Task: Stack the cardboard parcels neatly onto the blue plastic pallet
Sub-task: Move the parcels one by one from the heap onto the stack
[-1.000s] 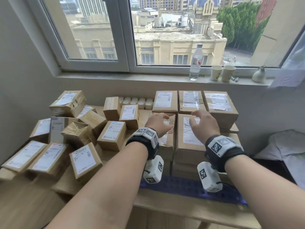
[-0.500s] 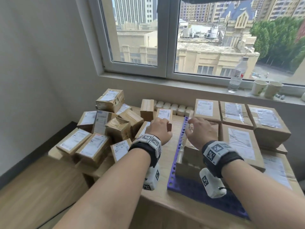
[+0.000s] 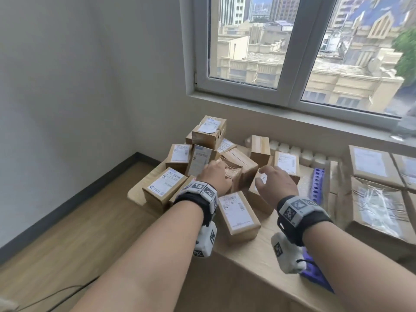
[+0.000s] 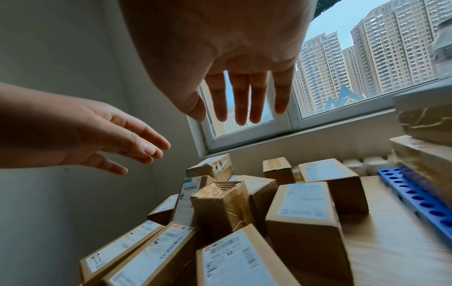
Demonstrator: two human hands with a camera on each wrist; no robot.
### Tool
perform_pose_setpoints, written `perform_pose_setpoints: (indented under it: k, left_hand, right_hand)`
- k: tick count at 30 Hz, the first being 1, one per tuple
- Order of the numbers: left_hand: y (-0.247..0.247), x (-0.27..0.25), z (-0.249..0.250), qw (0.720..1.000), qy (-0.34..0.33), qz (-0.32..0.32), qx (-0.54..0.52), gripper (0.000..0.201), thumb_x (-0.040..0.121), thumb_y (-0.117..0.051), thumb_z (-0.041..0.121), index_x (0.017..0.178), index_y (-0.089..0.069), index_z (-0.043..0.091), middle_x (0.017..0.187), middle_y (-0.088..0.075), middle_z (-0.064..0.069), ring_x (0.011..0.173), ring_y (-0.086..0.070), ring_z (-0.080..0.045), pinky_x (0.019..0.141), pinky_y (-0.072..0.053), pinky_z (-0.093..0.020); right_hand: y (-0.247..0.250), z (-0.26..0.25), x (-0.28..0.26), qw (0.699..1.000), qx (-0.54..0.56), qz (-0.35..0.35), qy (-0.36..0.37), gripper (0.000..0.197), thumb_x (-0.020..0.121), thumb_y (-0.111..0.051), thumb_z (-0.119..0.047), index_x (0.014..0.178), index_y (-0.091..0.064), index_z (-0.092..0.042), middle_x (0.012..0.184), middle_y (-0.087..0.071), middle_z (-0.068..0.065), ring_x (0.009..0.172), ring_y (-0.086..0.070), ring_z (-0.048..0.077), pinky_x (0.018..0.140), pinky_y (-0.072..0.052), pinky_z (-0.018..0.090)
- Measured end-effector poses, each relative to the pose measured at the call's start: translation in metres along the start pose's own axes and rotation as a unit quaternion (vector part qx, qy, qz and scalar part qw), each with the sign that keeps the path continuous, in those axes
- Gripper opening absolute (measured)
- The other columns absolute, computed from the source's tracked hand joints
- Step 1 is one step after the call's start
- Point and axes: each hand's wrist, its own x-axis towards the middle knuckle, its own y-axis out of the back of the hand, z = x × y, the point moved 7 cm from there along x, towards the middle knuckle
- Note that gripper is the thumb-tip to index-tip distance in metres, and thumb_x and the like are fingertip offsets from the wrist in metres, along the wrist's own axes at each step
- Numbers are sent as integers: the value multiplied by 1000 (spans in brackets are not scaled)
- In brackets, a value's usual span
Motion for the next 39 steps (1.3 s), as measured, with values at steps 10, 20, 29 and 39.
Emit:
perform_pose_setpoints:
  k: [10,20,29,39]
  left_hand:
    - [26,19,-71,1000,14,2,-8,49,91,-53,28,139,-45,20,140,-45,-7,129,-42,-26,106,-40,-43]
    - [45,80,-107,1000,26,15,-6,43,89,-54,29,132,-51,23,127,-52,-5,118,-49,-24,98,-47,-43]
    - [73,176,-114,999,33,35,0,47,93,-51,25,139,-46,22,139,-46,-6,126,-44,-25,102,-41,-40]
    - [53,255,-130,999,39,-6,-27,52,91,-52,26,142,-41,23,141,-45,-6,129,-44,-24,103,-44,-41]
  right_hand:
    - [-39,-68,24,1000,9,-3,3,35,94,-48,-32,126,-56,-19,116,-60,3,106,-56,21,90,-51,41]
    - [-65,-103,94,1000,7,-15,18,33,95,-44,-34,123,-57,-21,121,-59,2,112,-54,22,87,-45,38]
    - [-69,-112,188,1000,18,-16,19,39,97,-44,-37,130,-55,-20,130,-58,2,116,-55,20,95,-44,36]
    - [-94,-99,255,998,30,-47,-31,41,98,-44,-39,132,-53,-18,133,-58,3,118,-56,19,100,-46,38]
